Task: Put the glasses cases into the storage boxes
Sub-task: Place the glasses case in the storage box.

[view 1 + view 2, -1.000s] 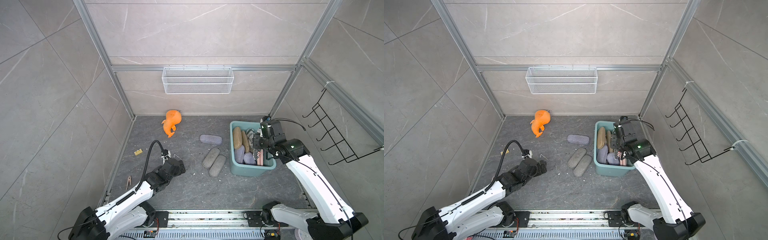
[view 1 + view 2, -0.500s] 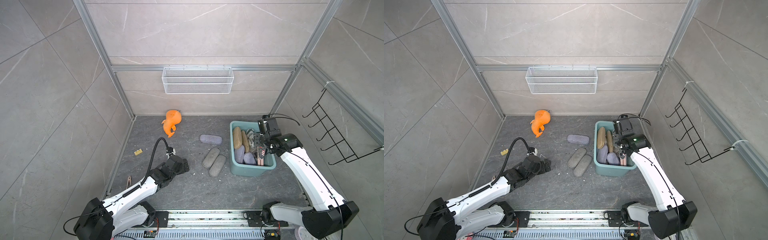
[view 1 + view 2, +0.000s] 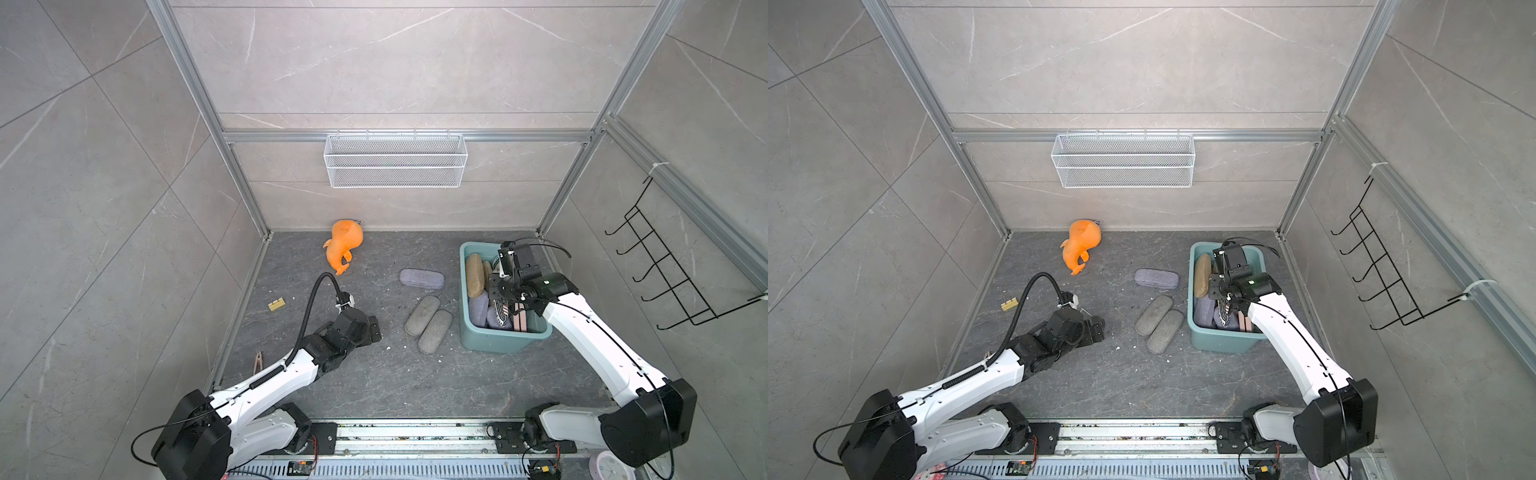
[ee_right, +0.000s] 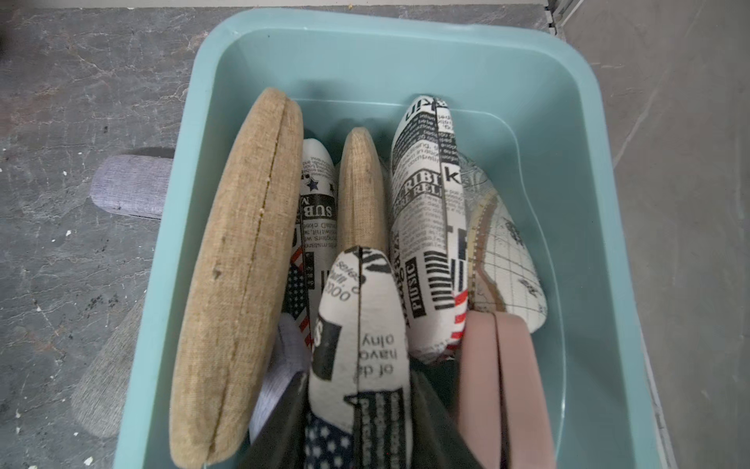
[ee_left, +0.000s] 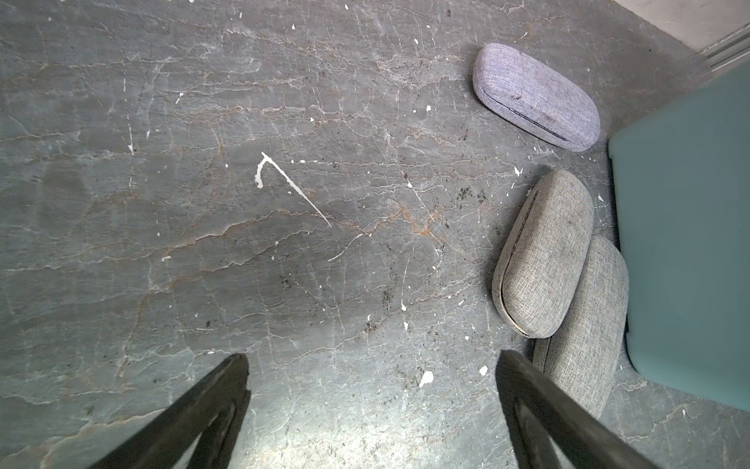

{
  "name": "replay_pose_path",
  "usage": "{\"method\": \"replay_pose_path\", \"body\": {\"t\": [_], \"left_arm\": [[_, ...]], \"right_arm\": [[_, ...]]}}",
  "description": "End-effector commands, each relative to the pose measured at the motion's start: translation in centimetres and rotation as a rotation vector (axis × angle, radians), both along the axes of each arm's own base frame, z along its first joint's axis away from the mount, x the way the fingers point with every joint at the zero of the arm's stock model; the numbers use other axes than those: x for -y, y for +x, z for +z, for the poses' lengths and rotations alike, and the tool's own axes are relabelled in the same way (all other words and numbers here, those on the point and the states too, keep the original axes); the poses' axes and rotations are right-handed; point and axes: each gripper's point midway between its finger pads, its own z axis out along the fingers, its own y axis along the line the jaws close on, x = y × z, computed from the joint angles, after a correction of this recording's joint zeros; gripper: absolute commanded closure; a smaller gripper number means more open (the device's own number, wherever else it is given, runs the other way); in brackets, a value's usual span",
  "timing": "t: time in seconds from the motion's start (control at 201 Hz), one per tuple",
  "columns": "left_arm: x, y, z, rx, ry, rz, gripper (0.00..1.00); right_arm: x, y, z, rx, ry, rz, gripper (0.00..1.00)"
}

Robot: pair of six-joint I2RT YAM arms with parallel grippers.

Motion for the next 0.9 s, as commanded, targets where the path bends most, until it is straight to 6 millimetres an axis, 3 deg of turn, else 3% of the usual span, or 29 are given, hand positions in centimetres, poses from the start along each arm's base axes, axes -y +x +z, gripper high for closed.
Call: {"method": "replay_pose_path", "body": {"t": [0.0,0.045,0.125,0.299,0.449,0.678,0.892], "left_arm": [[0.2,0.3,1.1,0.025,-0.032,0.004,0.03],[0.3,0.3,1.3,0.025,-0.034,0.001,0.03],[0.3,0.2,1.7,0.030,-0.035,-0.008,0.03],[0.4,-0.1,2.3,0.028,-0.035,-0.028,0.03],[1.6,-0.4,2.2,0.020,-0.080,-0.077,0.03],[5.9,-0.5,1.5,-0.026,-0.116,-0.271,0.06],[10.4,1.3,-0.3,-0.104,0.070,-0.424,0.05]], "right_arm": [[-1.1,0.3,0.4,0.021,0.036,0.012,0.69],[-1.0,0.2,-0.1,0.019,0.018,0.002,0.67],[-0.9,-0.2,-0.3,0.035,0.034,-0.005,0.54],[-1.8,-0.9,1.8,0.065,0.107,0.021,0.42],[-1.7,-1.7,2.5,0.076,0.125,0.026,0.39],[-2.0,-2.0,-1.0,-0.014,0.127,0.019,0.43],[-1.9,-3.0,4.3,0.090,0.164,0.039,0.27]]}}
